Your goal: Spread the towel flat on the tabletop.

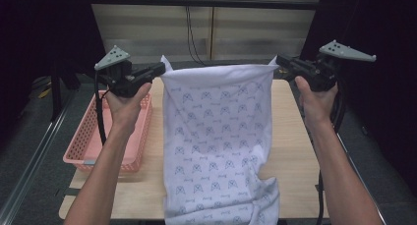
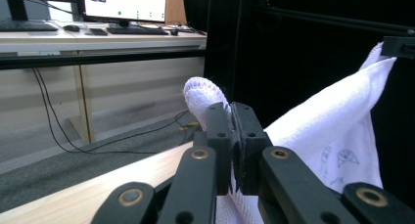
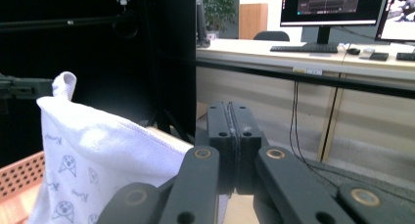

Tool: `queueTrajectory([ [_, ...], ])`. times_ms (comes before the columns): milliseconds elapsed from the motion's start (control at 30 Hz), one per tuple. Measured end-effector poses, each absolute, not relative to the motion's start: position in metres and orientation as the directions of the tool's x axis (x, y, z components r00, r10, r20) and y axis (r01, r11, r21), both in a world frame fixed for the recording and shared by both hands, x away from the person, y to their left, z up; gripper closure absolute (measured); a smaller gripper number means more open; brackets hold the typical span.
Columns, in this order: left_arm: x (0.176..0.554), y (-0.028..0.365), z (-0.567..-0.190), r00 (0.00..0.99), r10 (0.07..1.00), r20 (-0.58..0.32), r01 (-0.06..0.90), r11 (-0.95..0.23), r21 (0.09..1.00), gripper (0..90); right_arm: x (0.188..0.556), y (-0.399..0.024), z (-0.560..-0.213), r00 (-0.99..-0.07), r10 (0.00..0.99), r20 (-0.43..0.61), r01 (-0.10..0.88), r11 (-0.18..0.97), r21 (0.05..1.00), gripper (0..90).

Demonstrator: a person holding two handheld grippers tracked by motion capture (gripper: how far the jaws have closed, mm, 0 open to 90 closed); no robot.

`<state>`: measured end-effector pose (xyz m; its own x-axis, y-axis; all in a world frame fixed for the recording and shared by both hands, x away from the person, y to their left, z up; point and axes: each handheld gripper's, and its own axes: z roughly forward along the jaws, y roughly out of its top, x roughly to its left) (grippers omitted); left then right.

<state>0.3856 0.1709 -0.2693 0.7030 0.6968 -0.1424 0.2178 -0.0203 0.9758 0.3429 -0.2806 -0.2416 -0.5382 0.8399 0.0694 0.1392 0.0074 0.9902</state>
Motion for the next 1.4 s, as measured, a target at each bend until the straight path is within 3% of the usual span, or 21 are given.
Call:
queueTrajectory([
  [100,0.399,0.165,-0.283,0.683,0.709,-0.173,0.264,-0.02,0.964,87.3,0.36,-0.28,-0.245,-0.521,0.849,0.086,0.164,0.0,0.986,89.6],
  [333,0.437,0.156,-0.338,0.634,0.747,-0.199,0.388,-0.085,0.918,85.6,0.409,-0.279,-0.295,-0.47,0.875,0.119,0.32,0.043,0.946,89.5],
  [400,0.449,0.156,-0.351,0.586,0.776,-0.234,0.431,-0.054,0.901,69.9,0.427,-0.277,-0.315,-0.433,0.895,0.104,0.379,0.076,0.922,85.8],
  [467,0.454,0.157,-0.358,0.569,0.781,-0.258,0.457,-0.04,0.888,64.7,0.436,-0.276,-0.326,-0.383,0.919,0.094,0.411,0.079,0.908,70.5],
  [500,0.454,0.156,-0.361,0.571,0.778,-0.263,0.467,-0.044,0.883,60.5,0.439,-0.276,-0.331,-0.382,0.917,0.113,0.425,0.066,0.903,70.5],
  [600,0.448,0.154,-0.365,0.601,0.764,-0.236,0.461,-0.089,0.883,59.8,0.436,-0.273,-0.34,-0.403,0.909,0.109,0.431,0.083,0.898,66.7],
  [767,0.42,0.158,-0.373,0.656,0.712,-0.25,0.45,-0.103,0.887,62.3,0.408,-0.269,-0.352,-0.482,0.871,0.09,0.43,0.145,0.891,60.1],
  [967,0.372,0.161,-0.391,0.718,0.646,-0.259,0.455,-0.153,0.877,65.3,0.352,-0.269,-0.377,-0.586,0.8,0.128,0.447,0.187,0.875,58.9],
  [1233,0.298,0.152,-0.443,0.783,0.546,-0.299,0.518,-0.305,0.799,65.6,0.277,-0.265,-0.434,-0.682,0.702,0.205,0.525,0.274,0.806,51.4],
  [1400,0.268,0.144,-0.473,0.807,0.504,-0.306,0.536,-0.41,0.738,60.1,0.249,-0.251,-0.47,-0.727,0.657,0.198,0.556,0.396,0.731,43.3],
])
